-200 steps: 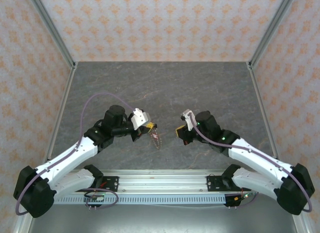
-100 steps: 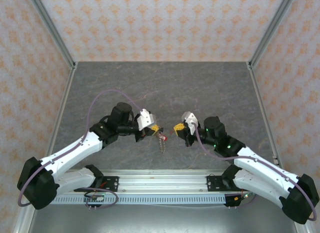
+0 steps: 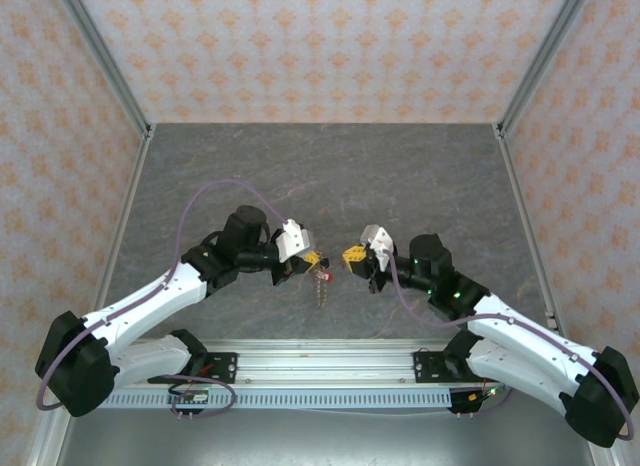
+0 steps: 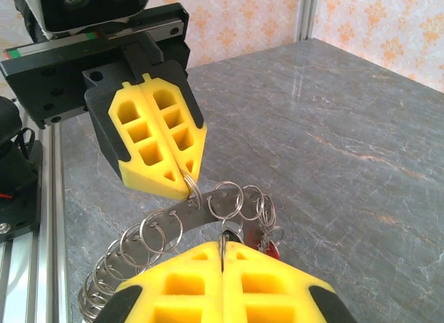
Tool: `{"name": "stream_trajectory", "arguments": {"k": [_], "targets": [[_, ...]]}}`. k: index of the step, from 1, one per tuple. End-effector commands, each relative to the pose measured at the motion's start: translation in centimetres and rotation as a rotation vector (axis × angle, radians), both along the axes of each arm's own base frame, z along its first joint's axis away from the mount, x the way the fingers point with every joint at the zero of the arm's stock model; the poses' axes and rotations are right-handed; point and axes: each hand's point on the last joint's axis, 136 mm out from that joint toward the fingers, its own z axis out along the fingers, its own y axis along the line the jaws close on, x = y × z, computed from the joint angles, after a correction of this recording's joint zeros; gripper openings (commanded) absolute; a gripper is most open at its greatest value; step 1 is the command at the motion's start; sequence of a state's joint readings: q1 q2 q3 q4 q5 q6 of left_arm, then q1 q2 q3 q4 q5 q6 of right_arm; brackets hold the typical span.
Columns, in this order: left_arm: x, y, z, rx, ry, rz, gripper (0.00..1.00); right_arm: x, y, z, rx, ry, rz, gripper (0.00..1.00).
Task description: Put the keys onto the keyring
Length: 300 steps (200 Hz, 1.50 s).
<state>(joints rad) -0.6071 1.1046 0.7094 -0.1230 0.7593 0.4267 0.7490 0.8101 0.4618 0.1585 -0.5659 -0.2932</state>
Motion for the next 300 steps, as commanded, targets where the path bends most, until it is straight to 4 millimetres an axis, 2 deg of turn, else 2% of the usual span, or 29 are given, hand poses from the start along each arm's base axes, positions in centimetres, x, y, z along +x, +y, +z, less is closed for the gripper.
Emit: {"name": "stream_trajectory", "arguments": {"k": [1,39,121,254,300], "targets": [[0.5,-0.9,2.7,-0.06,-0.057,-0.017,0.0,-0.7,1.0,1.6,0.036,-0.05,0.067,0.0],[0.6,-1.0,2.8,-0.065,-0.057,-0.011,0.0,-0.9,2.3,2.3,0.046,-0.064,0.114,0.0],[0.6,-1.0,2.7,-0.065,-0.051,-0.012,0.0,-0.1,3.4,3.4,0.077,-0.114,0.115,0.0],[0.6,-1.0,2.6,-0.068,-0.048,-0.003,0.0,0.1,5.0,3.3,0.068,-0.113,0.153,0.0],[0.7,-1.0,2.8,-0.074,-0.054,0.001,0.0,0.6,5.1,1.9,0.017,-0.101,0.137,0.0]]}}
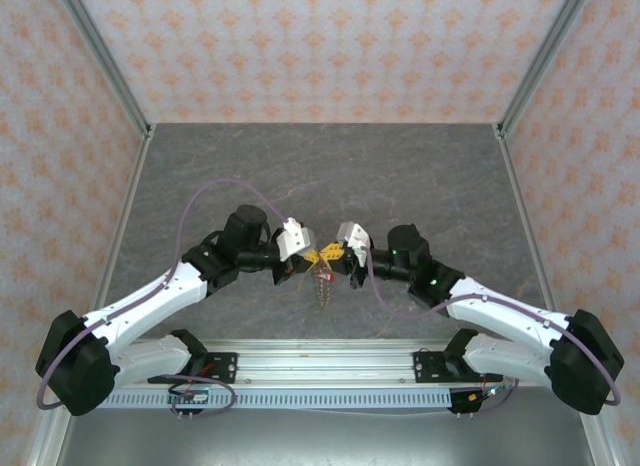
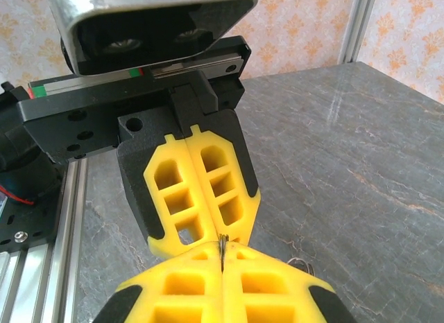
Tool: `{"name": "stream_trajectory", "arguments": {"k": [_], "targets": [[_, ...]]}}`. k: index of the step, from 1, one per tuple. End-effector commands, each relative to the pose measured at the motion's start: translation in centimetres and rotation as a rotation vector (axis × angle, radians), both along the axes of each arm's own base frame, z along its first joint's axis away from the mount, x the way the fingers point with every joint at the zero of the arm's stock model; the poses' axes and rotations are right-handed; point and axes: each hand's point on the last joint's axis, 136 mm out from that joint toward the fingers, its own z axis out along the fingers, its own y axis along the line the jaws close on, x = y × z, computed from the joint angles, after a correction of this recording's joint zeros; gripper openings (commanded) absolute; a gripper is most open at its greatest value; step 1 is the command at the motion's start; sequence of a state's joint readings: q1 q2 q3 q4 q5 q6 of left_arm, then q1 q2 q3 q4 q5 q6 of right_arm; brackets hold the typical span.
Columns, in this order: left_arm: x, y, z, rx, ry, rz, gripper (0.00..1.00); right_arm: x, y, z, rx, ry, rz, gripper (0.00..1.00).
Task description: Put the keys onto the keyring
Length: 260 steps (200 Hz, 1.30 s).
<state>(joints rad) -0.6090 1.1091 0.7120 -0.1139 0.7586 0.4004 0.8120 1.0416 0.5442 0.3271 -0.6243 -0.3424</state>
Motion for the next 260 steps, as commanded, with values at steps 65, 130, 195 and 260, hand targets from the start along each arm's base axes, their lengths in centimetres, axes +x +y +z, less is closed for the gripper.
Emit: {"name": "stream_trajectory", "arguments": {"k": [65,130,195,260], "targets": [[0.4,-0.8,2.5,-0.063,-0.067,-0.013,0.0,2.0,-0.7,0.8,-0.002,-0.05,-0.134,0.0],[0.3,-0.9,2.4,-0.059,-0.069,-0.024,0.0,2.9,-2.1,0.1,-0.031,-0.014,-0.234,0.0],[-0.1,-1.2,2.9,-0.081,-0.063,-0.056,0.0,2.9,-2.3,-0.7,-0.069,0.014,-0.241,0.0],[-0.6,-1.8,3.1,-0.088,-0.042,-0.11,0.0,4.0,-2.0,-0.5,-0.091,0.039,-0.28,0.0]]}}
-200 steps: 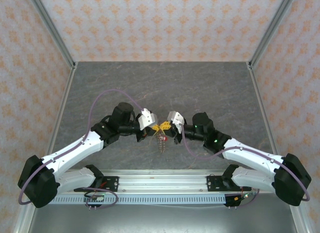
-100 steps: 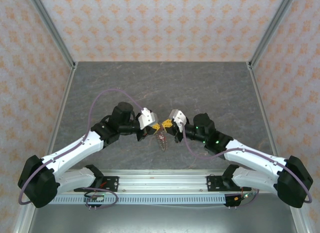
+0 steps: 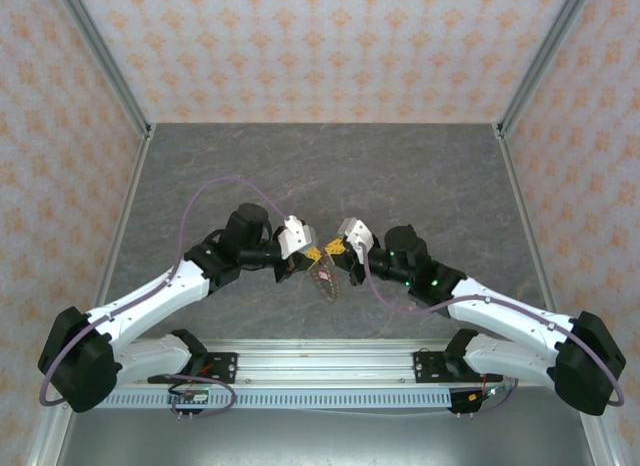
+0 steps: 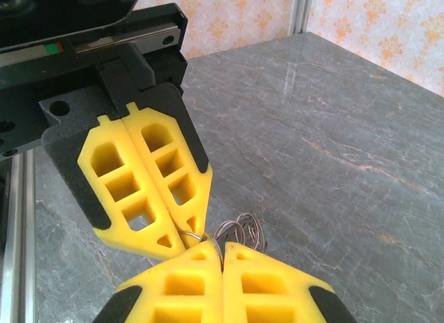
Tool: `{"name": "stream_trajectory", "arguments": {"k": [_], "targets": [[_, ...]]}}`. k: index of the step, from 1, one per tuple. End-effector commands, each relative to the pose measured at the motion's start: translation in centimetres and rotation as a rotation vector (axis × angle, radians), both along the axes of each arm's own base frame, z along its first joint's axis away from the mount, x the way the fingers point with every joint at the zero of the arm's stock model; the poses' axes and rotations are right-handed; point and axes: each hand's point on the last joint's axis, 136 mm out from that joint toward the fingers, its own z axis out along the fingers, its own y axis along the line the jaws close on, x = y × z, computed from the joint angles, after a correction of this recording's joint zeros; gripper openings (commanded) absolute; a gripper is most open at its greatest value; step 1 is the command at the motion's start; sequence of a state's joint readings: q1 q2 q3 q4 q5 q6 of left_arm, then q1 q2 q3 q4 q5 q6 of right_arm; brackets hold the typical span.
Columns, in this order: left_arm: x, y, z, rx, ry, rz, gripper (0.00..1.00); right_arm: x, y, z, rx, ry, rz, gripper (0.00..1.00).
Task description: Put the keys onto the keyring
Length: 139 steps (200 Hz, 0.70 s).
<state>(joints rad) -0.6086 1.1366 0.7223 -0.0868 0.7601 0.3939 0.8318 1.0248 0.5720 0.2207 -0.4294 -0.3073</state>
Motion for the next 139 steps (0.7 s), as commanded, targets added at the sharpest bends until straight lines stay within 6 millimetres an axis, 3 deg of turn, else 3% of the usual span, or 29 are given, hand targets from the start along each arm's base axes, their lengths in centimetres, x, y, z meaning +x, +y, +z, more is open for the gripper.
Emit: {"name": "stream_trajectory", "arguments": {"k": [1,87,139], "targets": [[-1.2,-1.4,3.1,-0.079,-0.041,-0.113,0.0,2.0,-0.7,0.4,-0.022,0.005,-0.107,0.0],[-1.5,-1.5,3.1,-0.081,-0.039,-0.129,0.0,3.0,-1.3,-0.4,-0.089,0.035,-0.172,0.0],[-1.3,-1.7,3.1,-0.092,-0.035,-0.126,0.0,2.2,-0.6,-0.9,-0.103,0.063,-0.114,0.0]]}}
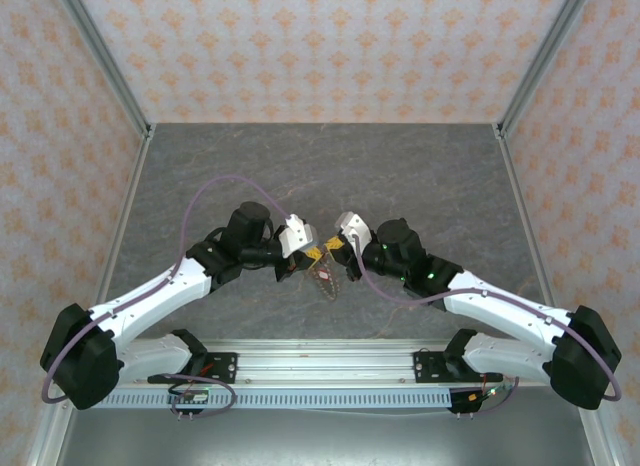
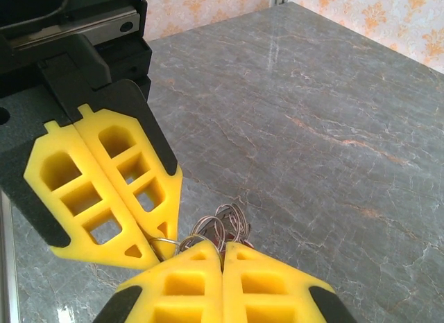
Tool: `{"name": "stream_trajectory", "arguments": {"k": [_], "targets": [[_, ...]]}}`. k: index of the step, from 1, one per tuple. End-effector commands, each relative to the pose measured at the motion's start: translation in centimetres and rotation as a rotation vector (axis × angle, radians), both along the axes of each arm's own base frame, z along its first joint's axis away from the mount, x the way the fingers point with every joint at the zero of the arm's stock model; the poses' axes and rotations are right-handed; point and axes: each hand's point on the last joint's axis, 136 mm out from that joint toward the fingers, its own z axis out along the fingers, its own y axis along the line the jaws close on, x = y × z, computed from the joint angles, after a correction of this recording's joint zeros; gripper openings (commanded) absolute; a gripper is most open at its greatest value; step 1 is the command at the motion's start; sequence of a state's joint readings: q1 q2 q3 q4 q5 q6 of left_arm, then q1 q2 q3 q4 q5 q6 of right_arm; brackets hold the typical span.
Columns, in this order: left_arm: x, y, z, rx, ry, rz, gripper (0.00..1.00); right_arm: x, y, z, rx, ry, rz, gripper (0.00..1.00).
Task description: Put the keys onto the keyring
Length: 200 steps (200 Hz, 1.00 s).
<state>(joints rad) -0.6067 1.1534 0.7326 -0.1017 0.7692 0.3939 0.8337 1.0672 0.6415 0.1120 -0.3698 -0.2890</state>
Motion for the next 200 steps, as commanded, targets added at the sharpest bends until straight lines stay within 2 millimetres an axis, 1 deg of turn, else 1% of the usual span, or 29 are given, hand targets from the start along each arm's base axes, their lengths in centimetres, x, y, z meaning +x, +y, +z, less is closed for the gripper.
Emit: {"name": "stream_trajectory", "arguments": {"k": [1,22,46,86,101,131,149,166,185,200], "targets": [[-1.3,-1.6,3.4,-0.102,-0.056,-0.119,0.0,1.1,-0.5,-0.3,-0.041,0.008,-0.054,0.0],[-1.1,-1.6,3.4,-0.108,-0.052,-0.104,0.0,1.4,-0.6,-0.3,-0.053,0.011,-0.065,0.0],[-0.9,-1.5,3.4,-0.112,-0.059,-0.089,0.0,1.0,0.0,0.2,-0.04,0.013,-0.03,0.0],[-0.6,-1.4,3.5,-0.112,-0.066,-0.066,0.0,1.1,0.0,-0.3,-0.078,0.001,-0.038,0.0],[-0.4,-1.3,3.4,-0.109,-0.067,-0.054,0.0,0.4,0.4,-0.1,-0.063,0.005,0.004,0.0],[0.1,-1.2,3.2,-0.1,-0.068,-0.027,0.0,-1.1,1.2,1.2,0.028,-0.003,0.084,0.0],[0.1,-1.1,3.3,-0.101,-0.07,-0.021,0.0,-1.3,1.2,1.4,0.047,-0.006,0.092,0.0],[0.0,-1.1,3.4,-0.106,-0.07,-0.025,0.0,-0.5,0.7,0.9,0.01,-0.006,0.037,0.0],[-0.1,-1.1,3.6,-0.11,-0.076,-0.027,0.0,0.6,-0.2,-0.2,-0.07,-0.01,-0.027,0.0],[0.0,-0.9,3.5,-0.103,-0.077,-0.017,0.0,1.8,-1.3,-0.3,-0.094,-0.022,-0.117,0.0]]}}
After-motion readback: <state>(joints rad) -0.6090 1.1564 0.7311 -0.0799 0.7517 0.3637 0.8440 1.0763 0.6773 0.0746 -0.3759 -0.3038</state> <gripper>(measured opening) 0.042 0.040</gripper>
